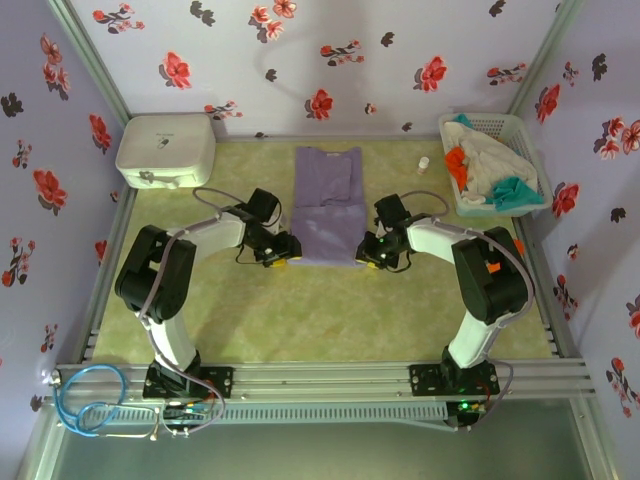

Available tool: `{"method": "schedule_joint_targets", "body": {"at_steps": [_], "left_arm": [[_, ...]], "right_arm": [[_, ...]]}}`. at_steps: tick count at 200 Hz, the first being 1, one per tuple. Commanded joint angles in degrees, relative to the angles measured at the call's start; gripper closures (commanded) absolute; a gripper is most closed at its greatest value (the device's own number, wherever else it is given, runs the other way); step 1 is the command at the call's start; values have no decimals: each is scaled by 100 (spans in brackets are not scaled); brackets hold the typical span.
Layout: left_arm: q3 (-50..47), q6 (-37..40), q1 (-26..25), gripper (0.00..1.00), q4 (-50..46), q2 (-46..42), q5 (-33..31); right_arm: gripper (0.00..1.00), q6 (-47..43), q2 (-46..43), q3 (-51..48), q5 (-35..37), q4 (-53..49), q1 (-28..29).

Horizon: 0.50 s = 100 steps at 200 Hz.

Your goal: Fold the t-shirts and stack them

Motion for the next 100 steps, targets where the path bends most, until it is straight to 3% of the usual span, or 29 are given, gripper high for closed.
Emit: {"method": "schedule_joint_targets", "body": {"at_steps": [1,57,100], "left_arm": [[118,-65,-20,52,-12,140,2],[211,70,5,49,-513,2,-367],[304,-16,7,50,-413,287,-222]], "right_arm": [[80,128,1,19,100,223,36],[100,375,-25,-29,130,473,38],[100,532,52,-3,-43,645,36]]}}
